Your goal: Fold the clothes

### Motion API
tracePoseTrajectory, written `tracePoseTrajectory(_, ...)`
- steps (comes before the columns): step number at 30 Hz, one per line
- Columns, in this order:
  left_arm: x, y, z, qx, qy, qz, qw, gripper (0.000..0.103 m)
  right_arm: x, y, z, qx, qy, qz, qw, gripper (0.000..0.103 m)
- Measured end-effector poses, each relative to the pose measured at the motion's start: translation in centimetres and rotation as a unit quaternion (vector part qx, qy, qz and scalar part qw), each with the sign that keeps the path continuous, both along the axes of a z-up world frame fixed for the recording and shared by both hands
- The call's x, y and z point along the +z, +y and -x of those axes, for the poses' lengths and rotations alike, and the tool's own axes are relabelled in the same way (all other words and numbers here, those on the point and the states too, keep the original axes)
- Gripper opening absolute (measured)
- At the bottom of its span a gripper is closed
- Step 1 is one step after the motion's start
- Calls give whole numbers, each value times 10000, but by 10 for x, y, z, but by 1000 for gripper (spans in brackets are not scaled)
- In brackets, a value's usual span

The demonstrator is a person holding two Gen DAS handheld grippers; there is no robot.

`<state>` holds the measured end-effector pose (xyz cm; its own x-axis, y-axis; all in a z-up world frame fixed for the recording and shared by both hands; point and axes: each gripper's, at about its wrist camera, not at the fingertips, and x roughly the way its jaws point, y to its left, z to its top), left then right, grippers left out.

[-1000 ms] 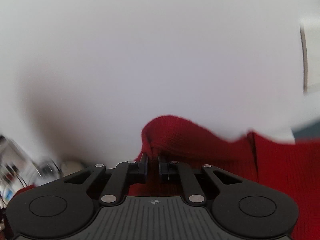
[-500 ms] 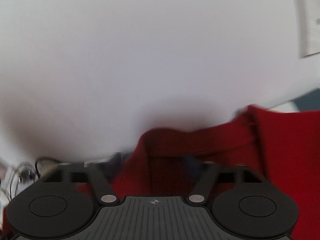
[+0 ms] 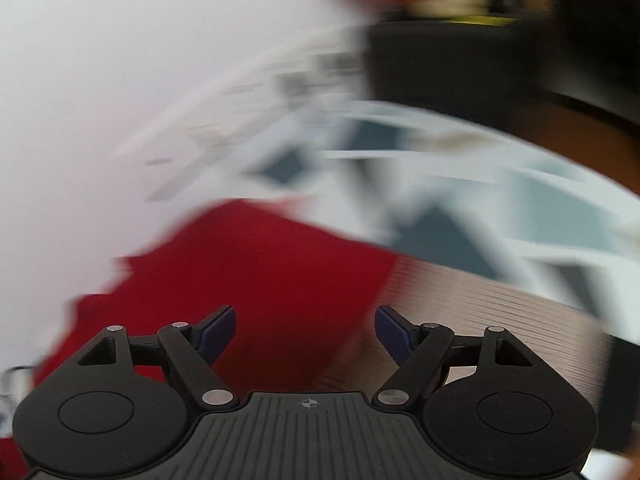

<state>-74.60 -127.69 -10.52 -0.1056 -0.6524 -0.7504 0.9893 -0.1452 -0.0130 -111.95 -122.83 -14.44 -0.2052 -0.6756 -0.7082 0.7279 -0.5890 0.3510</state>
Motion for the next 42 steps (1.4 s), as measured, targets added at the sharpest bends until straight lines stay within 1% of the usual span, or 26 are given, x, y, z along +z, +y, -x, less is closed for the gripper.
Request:
tracePoseTrajectory(3, -17, 8, 46, -423, 49, -320, 9986, 94, -20, 89, 49, -983, 126, -334, 9945, 74)
tracePoseTrajectory(4, -21, 11, 62, -567, 24, -388, 9976, 94, -31, 110, 58, -1301, 74, -381, 9907, 74)
tracePoseTrajectory(6, -27, 17, 88, -759, -86, -442, 9961, 94, -52, 144, 75, -1743, -98, -419, 9838, 72)
tracePoseTrajectory(8, -32, 23, 112, -898, -182, -489, 9946, 94, -67, 167, 87, -1921, -168, -417, 9803, 71)
tracePoseTrajectory(10, -36, 24, 131, -966, -243, -574, 9934, 94, -77, 172, 94, -1864, -99, -393, 9816, 66)
tracePoseTrajectory(11, -39, 24, 138, -975, -274, -605, 9930, 94, -81, 173, 97, -1786, -42, -391, 9831, 64)
tracePoseTrajectory(12, -42, 23, 146, -962, -324, -623, 9929, 94, -82, 169, 99, -1584, 71, -414, 9865, 60)
tracePoseTrajectory(16, -54, 9, 179, -703, -679, -664, 9930, 94, -86, 150, 105, -789, 504, -505, 9943, 57)
tracePoseTrajectory(17, -57, 5, 187, -624, -696, -711, 9931, 94, -86, 139, 106, -662, 557, -535, 9948, 58)
tracePoseTrajectory(18, -60, 2, 193, -550, -695, -763, 9931, 94, -87, 129, 107, -509, 631, -563, 9951, 62)
tracePoseTrajectory(19, -64, -1, 200, -474, -685, -837, 9930, 94, -86, 122, 107, -293, 760, -587, 9949, 61)
tracePoseTrajectory(21, -69, -6, 205, -363, -673, -996, 9921, 94, -87, 109, 108, 70, 1012, -697, 9924, 62)
tracePoseTrajectory(24, -78, -9, 210, -172, -738, -1131, 9907, 95, -84, 92, 111, 561, 1148, -870, 9880, 62)
tracePoseTrajectory(26, -81, -8, 212, -104, -852, -1066, 9906, 99, -81, 86, 114, 854, 1147, -942, 9852, 60)
tracePoseTrajectory(27, -83, -7, 213, -85, -890, -1010, 9909, 100, -80, 84, 116, 1045, 1156, -960, 9831, 55)
tracePoseTrajectory(28, -84, -6, 214, -55, -910, -979, 9910, 101, -79, 85, 117, 1284, 1172, -938, 9803, 46)
tracePoseTrajectory(29, -85, -6, 215, -19, -926, -958, 9911, 102, -79, 83, 119, 1503, 1155, -891, 9778, 41)
tracePoseTrajectory(30, -85, -5, 215, 18, -941, -937, 9911, 102, -78, 82, 121, 1667, 1096, -826, 9764, 31)
tracePoseTrajectory(31, -85, -5, 220, -8, -961, -896, 9913, 102, -78, 80, 124, 1799, 1055, -765, 9750, 13)
tracePoseTrajectory(34, -80, -6, 240, -156, -1025, -750, 9918, 102, -78, 66, 138, 1883, 1068, -589, 9745, 12)
tracePoseTrajectory(37, -76, -7, 259, -304, -1088, -603, 9918, 102, -73, 46, 173, 1280, 1080, -265, 9855, 11)
tracePoseTrajectory(39, -76, -10, 271, -338, -1020, -616, 9923, 102, -64, 36, 199, 731, 1164, 9, 9905, 11)
tracePoseTrajectory(40, -78, -11, 276, -346, -989, -663, 9923, 102, -58, 33, 211, 450, 1239, 151, 9912, 12)
tracePoseTrajectory(42, -81, -15, 282, -337, -916, -743, 9924, 102, -50, 29, 231, 115, 1377, 359, 9898, 15)
